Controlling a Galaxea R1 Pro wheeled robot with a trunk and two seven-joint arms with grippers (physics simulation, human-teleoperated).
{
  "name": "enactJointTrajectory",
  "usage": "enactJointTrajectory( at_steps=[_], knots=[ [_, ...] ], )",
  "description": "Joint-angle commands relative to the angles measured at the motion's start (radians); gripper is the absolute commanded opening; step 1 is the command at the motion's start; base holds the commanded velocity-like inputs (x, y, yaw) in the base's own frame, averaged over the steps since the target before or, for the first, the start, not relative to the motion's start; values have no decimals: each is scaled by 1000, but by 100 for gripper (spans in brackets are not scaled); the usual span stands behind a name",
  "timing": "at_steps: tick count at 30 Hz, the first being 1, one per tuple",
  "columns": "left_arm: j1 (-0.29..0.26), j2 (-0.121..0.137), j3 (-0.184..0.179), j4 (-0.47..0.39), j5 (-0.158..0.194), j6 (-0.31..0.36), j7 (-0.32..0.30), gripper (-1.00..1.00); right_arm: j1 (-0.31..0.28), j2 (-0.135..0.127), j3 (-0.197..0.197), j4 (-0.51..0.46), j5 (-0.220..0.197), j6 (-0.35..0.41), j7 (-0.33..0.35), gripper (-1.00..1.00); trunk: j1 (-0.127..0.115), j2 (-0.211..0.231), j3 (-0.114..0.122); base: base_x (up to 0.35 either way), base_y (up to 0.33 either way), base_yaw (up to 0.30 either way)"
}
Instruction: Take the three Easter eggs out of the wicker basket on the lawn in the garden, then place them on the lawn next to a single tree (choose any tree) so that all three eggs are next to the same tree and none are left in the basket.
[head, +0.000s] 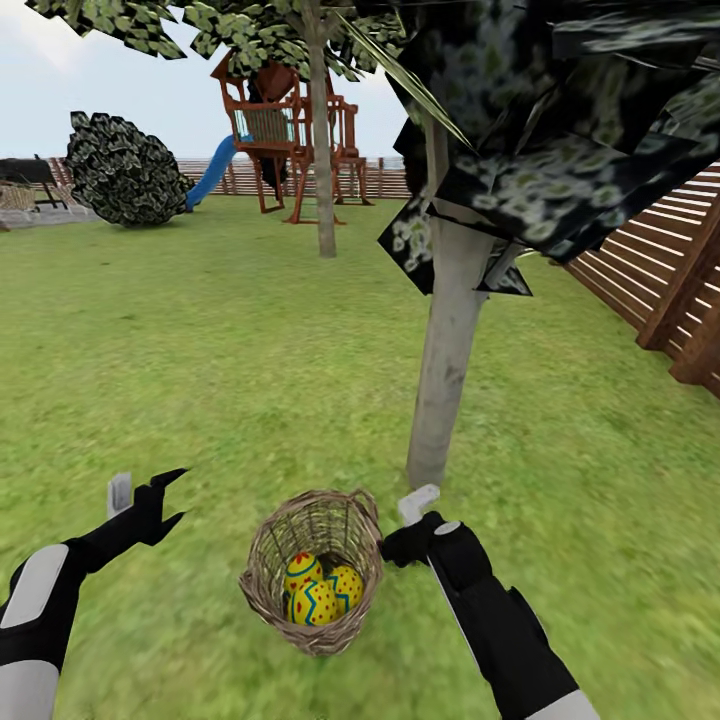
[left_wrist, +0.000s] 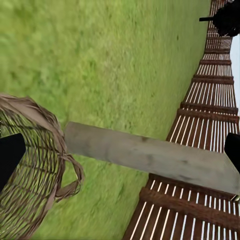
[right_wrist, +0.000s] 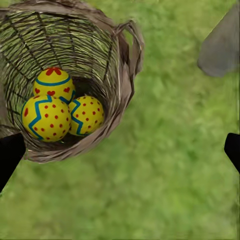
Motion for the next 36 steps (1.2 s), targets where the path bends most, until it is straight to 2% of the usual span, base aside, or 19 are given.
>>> enactJointTrajectory(
  at_steps=[1,3,7,8,9,12,15,21,26,36],
  knots=[
    [-1,0,2,0,7,5,6,100,-1,2,1,-21,11,8,8,100,0,0,-1,0,0,25],
    [-1,1,2,0,7,5,6,100,-1,6,10,-49,10,42,9,100,0,0,-1,0,0,13],
    [-1,2,2,0,8,5,6,100,-1,19,56,-79,8,88,12,100,0,0,-1,0,0,4],
    [-1,2,2,0,7,5,6,100,-1,27,77,-82,8,95,12,100,0,0,-1,0,0,1],
    [-1,1,2,0,7,5,6,100,-1,38,130,-84,8,103,11,100,0,0,-1,0,0,0],
    [-1,1,2,0,7,5,6,100,-7,45,182,-80,6,107,10,100,0,0,-1,0,0,0],
    [-1,1,2,0,7,5,5,100,-11,45,199,-74,7,108,10,100,0,0,-1,5,0,0],
    [-1,-1,1,0,7,5,5,100,-11,42,207,-65,11,109,7,100,0,0,-2,27,0,15],
    [-1,-4,-1,1,6,4,4,100,-9,42,222,-53,11,107,6,100,0,0,-7,2,0,138],
    [-1,-5,-2,2,3,2,4,100,-7,44,228,-32,11,101,6,100,0,0,-20,0,0,165]
  ],
)
